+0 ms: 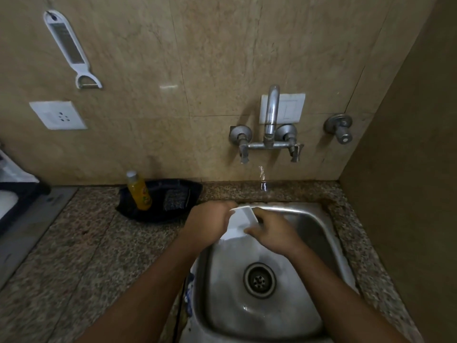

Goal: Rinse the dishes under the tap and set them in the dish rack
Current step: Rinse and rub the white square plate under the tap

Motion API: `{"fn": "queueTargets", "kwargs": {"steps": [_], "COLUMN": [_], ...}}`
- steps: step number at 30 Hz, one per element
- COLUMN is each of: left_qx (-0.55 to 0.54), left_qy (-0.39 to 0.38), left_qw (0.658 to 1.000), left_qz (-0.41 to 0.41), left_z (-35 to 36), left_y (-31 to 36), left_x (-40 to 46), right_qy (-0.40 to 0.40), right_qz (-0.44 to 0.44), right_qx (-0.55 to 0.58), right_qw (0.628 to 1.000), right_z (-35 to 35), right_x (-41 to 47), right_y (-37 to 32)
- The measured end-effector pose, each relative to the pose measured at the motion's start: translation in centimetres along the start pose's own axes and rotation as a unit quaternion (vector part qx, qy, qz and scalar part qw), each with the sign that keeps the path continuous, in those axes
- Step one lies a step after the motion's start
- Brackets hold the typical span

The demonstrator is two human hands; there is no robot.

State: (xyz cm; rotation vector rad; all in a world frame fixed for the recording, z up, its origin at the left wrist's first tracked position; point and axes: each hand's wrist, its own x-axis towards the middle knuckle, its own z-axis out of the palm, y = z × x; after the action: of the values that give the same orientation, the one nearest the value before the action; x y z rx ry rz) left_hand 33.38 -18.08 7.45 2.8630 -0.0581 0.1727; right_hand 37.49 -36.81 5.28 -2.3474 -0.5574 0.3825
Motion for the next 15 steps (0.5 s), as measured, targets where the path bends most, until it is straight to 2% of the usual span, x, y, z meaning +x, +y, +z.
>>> {"fn": "queueTargets", "kwargs": {"steps": [3, 6, 9, 11, 13, 15], "left_qx": [-0.11, -0.272, -0.285, -0.324, -0.37, -0.351], "left_qy": [0.038, 0.067, 0.062, 0.116, 0.133, 0.099], "left_qw": [0.993, 0.957, 0.948, 0.929, 0.909, 0.921], "left_qz": [0.006, -0.076, -0.127, -0.134, -0.14, -0.133], "left_z": [0.2, 0.7, 0.9, 0.5, -0.1, -0.3], "left_y": [0.0, -0.7, -0.6, -0.4, -0.5, -0.9], "left_x": [0.0, -0.4, -0.3, 0.1, 0.4, 0.7], "right_qy": [0.051, 0.078, 0.112, 0.131, 0.15, 0.155], "right_qz": [0.01, 0.011, -0.008, -0.014, -0.012, -0.012], "right_qx": [-0.053, -0.058, -0.055, -0.031, -0.001, 0.002], "right_qw": [0.997, 0.995, 0.992, 0.991, 0.989, 0.988], "right_z": [-0.3, -0.8, -1.3, -1.5, -1.4, -1.3], "right_x": [0.1, -0.1, -0.1, -0.3, -0.5, -0.4], "right_y": [0.5, 1.1, 1.3, 1.2, 1.2, 1.0]}}
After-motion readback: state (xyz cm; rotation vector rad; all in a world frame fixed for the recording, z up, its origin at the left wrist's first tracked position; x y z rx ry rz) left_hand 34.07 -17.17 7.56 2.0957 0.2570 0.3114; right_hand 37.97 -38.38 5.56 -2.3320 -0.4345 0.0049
